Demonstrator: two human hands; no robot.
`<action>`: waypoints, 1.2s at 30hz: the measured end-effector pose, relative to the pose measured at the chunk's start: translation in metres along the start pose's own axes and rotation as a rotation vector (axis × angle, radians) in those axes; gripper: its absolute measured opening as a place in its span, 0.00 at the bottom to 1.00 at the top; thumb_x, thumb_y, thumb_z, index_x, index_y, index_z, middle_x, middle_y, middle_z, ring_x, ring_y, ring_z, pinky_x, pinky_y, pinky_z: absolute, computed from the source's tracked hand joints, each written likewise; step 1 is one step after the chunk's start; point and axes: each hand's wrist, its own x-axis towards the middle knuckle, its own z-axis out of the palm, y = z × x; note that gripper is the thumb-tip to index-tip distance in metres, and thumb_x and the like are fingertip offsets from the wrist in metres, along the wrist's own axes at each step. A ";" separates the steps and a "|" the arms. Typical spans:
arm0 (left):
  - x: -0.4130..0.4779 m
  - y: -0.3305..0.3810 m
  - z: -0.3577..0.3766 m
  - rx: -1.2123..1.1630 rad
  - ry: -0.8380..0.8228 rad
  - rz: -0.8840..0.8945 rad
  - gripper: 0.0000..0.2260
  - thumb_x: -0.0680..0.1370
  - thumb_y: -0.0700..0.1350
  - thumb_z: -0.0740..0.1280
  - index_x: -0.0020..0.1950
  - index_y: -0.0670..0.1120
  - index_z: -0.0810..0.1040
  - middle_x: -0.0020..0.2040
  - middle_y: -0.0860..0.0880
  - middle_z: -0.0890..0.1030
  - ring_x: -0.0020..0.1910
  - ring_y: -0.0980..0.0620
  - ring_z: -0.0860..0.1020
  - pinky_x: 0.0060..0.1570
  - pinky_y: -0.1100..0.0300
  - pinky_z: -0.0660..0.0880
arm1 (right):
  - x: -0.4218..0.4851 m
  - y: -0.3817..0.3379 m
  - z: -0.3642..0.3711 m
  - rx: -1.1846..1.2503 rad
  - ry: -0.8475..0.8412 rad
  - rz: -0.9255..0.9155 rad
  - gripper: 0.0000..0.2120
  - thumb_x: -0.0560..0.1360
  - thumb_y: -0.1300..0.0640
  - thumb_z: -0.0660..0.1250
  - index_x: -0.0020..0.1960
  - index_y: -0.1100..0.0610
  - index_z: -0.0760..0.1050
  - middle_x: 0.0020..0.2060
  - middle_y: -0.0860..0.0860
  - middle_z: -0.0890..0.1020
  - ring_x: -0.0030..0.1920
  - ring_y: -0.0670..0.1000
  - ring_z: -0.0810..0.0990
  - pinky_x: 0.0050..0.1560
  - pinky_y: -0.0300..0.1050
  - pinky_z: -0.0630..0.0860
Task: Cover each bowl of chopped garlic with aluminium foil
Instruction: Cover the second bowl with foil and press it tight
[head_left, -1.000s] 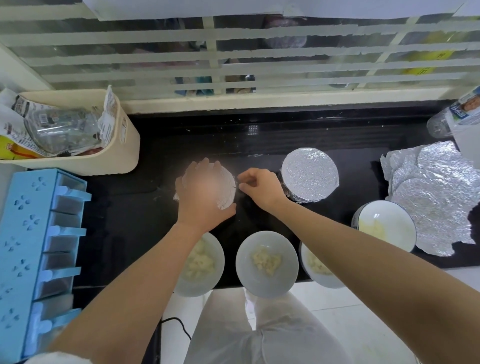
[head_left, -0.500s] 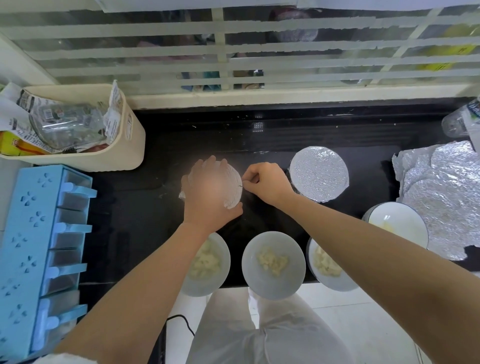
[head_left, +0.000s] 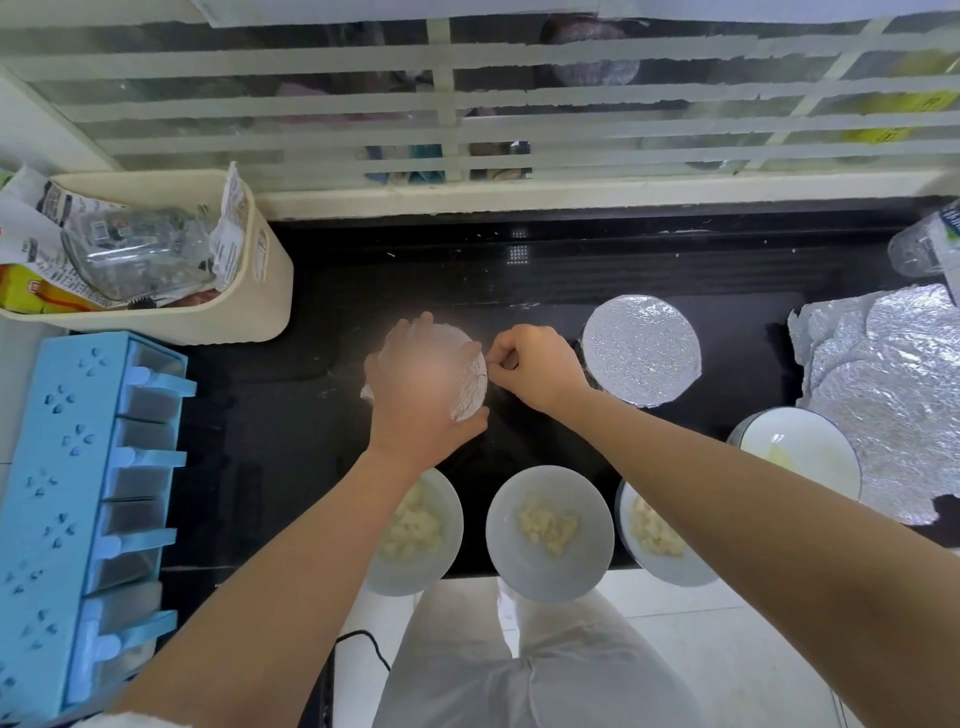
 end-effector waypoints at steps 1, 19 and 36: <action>0.000 0.000 0.000 -0.001 0.003 0.000 0.29 0.69 0.66 0.59 0.69 0.59 0.66 0.76 0.39 0.63 0.73 0.34 0.62 0.59 0.37 0.65 | 0.000 0.000 0.000 -0.001 0.002 0.000 0.03 0.74 0.54 0.69 0.44 0.51 0.82 0.40 0.46 0.83 0.41 0.46 0.81 0.47 0.51 0.81; 0.000 0.000 -0.005 -0.033 -0.020 0.014 0.31 0.68 0.66 0.61 0.70 0.59 0.67 0.76 0.39 0.62 0.73 0.34 0.62 0.60 0.35 0.64 | -0.007 0.000 0.005 0.235 0.033 0.027 0.08 0.76 0.60 0.68 0.52 0.55 0.84 0.45 0.51 0.86 0.43 0.49 0.83 0.51 0.49 0.80; 0.016 -0.038 -0.014 0.110 -0.181 0.428 0.51 0.65 0.78 0.58 0.80 0.53 0.47 0.81 0.43 0.47 0.79 0.37 0.46 0.70 0.27 0.48 | -0.018 0.000 -0.006 0.289 -0.153 0.205 0.08 0.76 0.62 0.64 0.42 0.53 0.78 0.45 0.55 0.84 0.49 0.53 0.81 0.59 0.52 0.77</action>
